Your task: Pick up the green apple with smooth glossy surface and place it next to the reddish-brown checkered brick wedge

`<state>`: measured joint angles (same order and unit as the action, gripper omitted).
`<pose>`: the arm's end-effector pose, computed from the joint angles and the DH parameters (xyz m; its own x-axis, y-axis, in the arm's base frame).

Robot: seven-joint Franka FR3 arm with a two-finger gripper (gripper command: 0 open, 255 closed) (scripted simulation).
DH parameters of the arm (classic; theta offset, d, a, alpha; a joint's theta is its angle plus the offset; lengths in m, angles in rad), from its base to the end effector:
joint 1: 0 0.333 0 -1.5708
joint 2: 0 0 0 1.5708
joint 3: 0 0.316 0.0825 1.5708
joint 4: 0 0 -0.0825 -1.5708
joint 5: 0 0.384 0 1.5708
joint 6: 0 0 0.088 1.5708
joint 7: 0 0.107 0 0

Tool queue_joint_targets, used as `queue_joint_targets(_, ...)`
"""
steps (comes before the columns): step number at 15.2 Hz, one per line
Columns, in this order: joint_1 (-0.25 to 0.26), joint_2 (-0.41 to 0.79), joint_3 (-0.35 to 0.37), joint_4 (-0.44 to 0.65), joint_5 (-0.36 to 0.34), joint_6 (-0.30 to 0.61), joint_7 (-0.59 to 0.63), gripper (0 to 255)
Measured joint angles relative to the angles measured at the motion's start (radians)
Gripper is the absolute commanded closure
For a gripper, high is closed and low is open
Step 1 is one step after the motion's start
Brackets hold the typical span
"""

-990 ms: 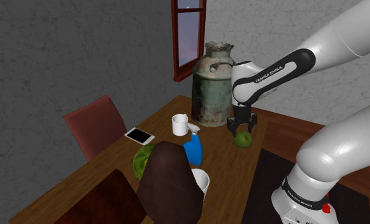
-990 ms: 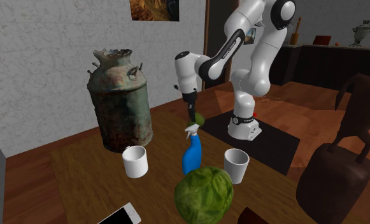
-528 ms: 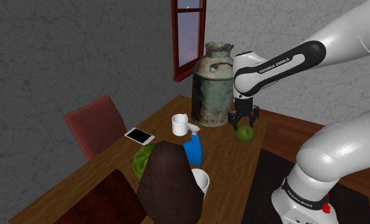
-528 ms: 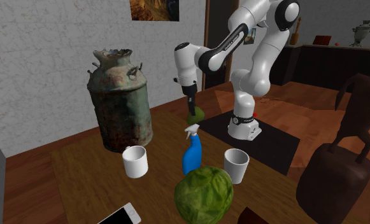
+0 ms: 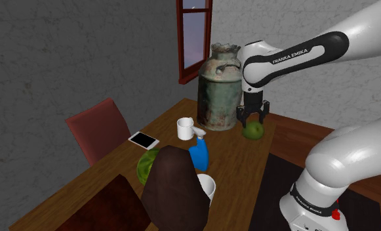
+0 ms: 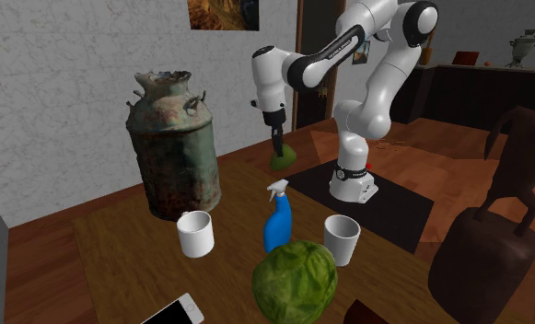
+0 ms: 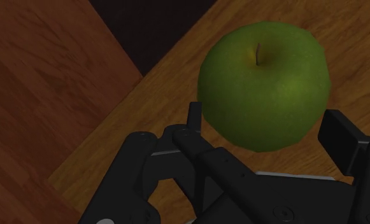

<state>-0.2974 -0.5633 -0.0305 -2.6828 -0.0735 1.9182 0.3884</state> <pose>0.3172 -0.1127 0.3919 0.7614 -0.6261 -0.1680 -0.6148 -0.7796 0.1189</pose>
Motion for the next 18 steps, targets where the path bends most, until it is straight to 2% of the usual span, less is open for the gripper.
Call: queue_joint_targets(18,0.001,-0.072,0.006,0.195,0.007,-0.267,-0.013,255)
